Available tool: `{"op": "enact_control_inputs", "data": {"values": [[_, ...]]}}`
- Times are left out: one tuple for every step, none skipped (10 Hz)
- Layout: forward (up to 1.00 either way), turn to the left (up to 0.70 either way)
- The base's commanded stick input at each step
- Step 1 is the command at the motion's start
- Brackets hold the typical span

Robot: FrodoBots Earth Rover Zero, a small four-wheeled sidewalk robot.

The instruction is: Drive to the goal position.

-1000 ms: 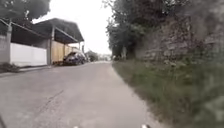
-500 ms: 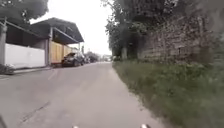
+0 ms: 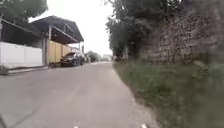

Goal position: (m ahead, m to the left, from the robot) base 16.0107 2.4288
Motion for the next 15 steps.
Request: {"op": "enact_control_inputs", "data": {"values": [[1.0,0.0],[1.0,0.0],[1.0,0.0],[1.0,0.0],[1.0,0.0],[1.0,0.0],[1.0,0.0],[1.0,0.0],[1.0,0.0],[1.0,0.0],[1.0,0.0],[1.0,0.0],[1.0,0.0],[1.0,0.0],[1.0,0.0]]}}
